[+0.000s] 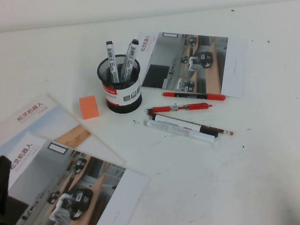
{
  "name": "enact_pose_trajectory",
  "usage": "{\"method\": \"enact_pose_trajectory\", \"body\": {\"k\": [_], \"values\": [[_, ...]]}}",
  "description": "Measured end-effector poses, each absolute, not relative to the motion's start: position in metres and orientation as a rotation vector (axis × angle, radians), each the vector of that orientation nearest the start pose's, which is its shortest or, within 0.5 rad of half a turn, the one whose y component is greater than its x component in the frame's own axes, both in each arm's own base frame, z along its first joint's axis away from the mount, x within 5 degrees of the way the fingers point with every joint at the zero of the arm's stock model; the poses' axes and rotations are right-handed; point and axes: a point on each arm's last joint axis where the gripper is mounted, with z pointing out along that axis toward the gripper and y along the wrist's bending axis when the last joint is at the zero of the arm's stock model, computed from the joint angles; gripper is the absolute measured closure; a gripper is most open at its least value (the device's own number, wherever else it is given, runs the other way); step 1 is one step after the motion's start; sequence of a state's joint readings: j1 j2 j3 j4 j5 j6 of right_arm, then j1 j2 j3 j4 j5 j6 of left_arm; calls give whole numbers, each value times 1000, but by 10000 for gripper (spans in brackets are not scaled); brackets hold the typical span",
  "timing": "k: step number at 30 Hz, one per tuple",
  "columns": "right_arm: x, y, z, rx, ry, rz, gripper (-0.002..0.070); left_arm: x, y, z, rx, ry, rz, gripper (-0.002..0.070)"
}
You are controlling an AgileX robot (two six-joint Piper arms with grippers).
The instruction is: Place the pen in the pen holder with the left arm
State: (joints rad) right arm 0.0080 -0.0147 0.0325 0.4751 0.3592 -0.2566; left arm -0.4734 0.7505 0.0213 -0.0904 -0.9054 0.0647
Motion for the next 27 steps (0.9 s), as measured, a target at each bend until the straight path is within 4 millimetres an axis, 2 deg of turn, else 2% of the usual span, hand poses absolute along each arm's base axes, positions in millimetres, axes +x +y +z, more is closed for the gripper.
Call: {"method": "enact_pose_trajectory", "body": {"k": [4,7,11,19,27], "values": [[52,15,174,54,1829,288,696,105,-44,213,288,1489,-302,676],[52,15,174,54,1829,288,696,102,-39,213,290,1583,-265,676],[52,15,174,54,1829,288,696,89,-27,217,274,1581,-195,676],[52,15,174,54,1829,288,696,59,-7,215,129,1560,-33,676],[52,15,174,54,1829,288,696,54,-6,207,128,1604,-14,676]]}}
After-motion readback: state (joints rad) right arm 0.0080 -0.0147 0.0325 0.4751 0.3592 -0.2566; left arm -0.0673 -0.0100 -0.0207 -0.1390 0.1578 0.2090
